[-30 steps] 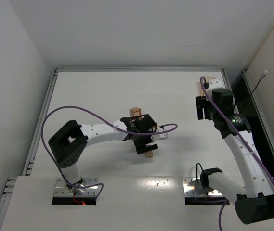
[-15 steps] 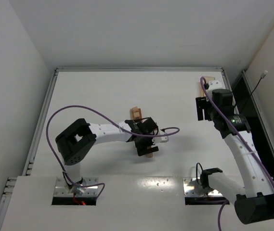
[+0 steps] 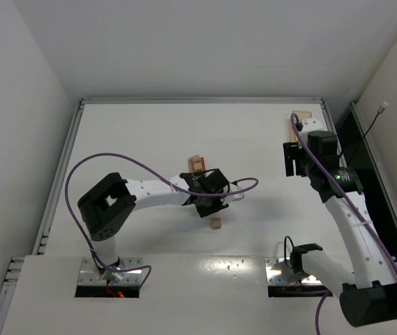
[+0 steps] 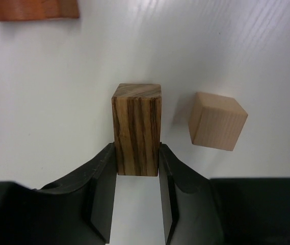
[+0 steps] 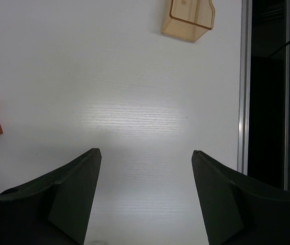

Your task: Build the wood block tower

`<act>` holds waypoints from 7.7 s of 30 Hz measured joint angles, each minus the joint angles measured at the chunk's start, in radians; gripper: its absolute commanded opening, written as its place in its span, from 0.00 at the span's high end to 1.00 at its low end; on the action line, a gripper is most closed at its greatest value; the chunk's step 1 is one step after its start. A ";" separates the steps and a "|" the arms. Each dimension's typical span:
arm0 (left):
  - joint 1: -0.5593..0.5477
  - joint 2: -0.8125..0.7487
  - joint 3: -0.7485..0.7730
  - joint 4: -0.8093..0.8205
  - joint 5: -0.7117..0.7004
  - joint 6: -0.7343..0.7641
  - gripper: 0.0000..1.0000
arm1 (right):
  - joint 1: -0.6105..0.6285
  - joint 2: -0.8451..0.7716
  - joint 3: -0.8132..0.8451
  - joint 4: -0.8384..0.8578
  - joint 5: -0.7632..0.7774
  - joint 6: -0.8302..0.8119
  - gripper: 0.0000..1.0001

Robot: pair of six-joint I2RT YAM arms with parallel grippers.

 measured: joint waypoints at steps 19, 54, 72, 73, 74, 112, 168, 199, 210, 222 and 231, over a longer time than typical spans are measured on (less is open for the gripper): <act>0.086 0.026 0.539 -0.312 -0.493 -0.723 1.00 | -0.024 0.097 0.085 0.005 -0.119 0.088 0.31; 0.343 0.280 0.636 -0.403 -0.225 -0.881 1.00 | -0.069 0.182 0.100 0.005 -0.225 0.131 0.31; 0.387 0.337 0.718 -0.417 -0.219 -0.885 1.00 | -0.086 0.213 0.100 0.006 -0.233 0.135 0.31; 0.387 0.339 0.718 -0.417 -0.219 -0.885 1.00 | -0.086 0.216 0.100 0.006 -0.235 0.135 0.31; 0.387 0.340 0.718 -0.417 -0.219 -0.885 1.00 | -0.086 0.218 0.100 0.006 -0.237 0.135 0.31; 0.386 0.344 0.685 -0.392 -0.178 -0.885 0.35 | -0.086 0.229 0.100 0.014 -0.244 0.136 0.31; 0.827 -0.287 0.264 -0.233 0.109 -0.463 0.00 | 0.413 0.765 0.074 0.022 -0.616 -1.175 0.61; 0.827 -0.294 0.236 -0.230 0.099 -0.460 0.00 | 0.432 0.869 0.131 0.051 -0.562 -1.150 0.85; 0.827 -0.342 0.164 -0.212 0.108 -0.460 0.00 | 0.437 0.883 0.167 0.040 -0.563 -1.114 1.00; 0.816 -0.787 -0.183 -0.029 0.229 -0.377 0.08 | 0.297 0.887 0.571 -0.314 -1.030 -0.857 1.00; 0.721 -1.078 -0.472 0.182 0.401 -0.193 0.08 | 0.178 0.917 0.606 -0.462 -1.474 -0.638 1.00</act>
